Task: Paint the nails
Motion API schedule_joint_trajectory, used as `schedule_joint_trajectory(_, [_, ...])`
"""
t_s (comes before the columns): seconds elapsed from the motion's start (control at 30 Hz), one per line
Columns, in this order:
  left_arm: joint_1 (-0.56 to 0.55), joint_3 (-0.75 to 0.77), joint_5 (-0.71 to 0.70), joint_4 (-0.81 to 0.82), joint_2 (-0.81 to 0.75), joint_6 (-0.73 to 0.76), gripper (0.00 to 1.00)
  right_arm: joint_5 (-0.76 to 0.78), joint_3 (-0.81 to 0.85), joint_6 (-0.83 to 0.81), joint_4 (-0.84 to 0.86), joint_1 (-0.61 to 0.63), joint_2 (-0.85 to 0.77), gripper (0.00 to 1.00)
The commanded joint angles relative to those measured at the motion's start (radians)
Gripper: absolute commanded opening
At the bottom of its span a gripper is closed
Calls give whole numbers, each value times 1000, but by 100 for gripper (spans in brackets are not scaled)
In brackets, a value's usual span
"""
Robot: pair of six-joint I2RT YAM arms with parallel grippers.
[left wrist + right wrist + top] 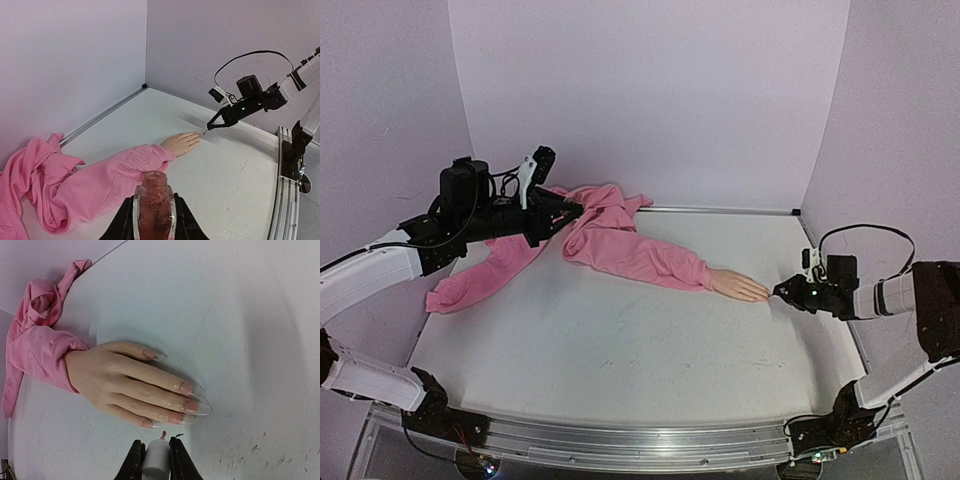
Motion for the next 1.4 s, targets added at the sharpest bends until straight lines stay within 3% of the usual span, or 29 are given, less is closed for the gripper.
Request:
schedule_joint_trajectory(0.0, [8,8,12,43,-3,10,0,-11,16,-3,48,-4,21,0])
schedule_joint_trajectory(1.37, [17,9,27,43,11,-9,0,-31,15,-5,129,-4,87,0])
